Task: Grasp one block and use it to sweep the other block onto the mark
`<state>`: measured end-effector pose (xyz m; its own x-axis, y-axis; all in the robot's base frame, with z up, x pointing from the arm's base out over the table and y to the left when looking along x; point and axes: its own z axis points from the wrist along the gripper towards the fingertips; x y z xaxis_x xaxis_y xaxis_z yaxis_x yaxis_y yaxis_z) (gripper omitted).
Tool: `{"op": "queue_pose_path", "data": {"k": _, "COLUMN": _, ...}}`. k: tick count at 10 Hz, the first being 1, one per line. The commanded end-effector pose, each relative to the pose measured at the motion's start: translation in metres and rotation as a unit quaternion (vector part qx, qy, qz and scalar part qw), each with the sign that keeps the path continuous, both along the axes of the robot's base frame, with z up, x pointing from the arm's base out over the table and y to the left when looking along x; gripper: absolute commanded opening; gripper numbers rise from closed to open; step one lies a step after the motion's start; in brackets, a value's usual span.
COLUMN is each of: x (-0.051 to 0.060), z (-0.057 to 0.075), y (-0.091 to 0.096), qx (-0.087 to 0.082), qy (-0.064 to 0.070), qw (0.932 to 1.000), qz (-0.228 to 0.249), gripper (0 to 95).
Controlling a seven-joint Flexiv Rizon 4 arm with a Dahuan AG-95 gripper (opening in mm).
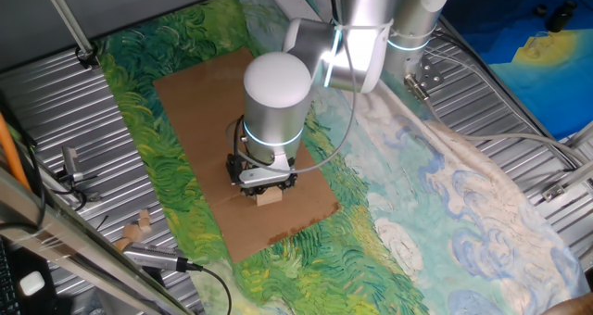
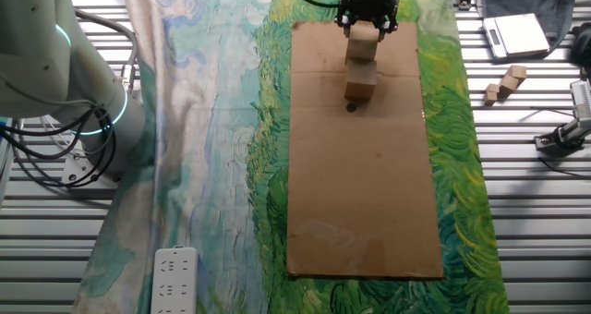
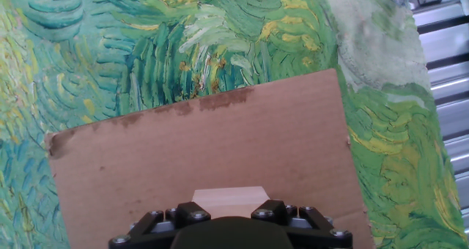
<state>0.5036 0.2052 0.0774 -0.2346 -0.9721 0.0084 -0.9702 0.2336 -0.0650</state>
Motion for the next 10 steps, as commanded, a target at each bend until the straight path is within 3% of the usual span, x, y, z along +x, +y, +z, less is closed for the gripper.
{"op": "queue_pose_path", "data": {"k": 1, "x": 0.0005, "z": 0.0001, "y": 0.0007, "qx": 0.000, "qy": 0.006, "qw": 1.0000, "qz": 0.001, "gripper": 0.0}}
{"op": "queue_pose_path", "data": {"k": 3, "x": 0.0005, "z": 0.0001, "y": 0.0007, "qx": 0.002, "qy": 0.013, "qw": 0.9999, "qz": 0.001, "gripper": 0.0}}
{"op": "queue_pose_path", "data": {"k": 10, "x": 0.0007, "z": -0.0009, "y": 0.0008, "qx": 0.014, "qy": 0.008, "qw": 0.9998, "qz": 0.007, "gripper": 0.0}}
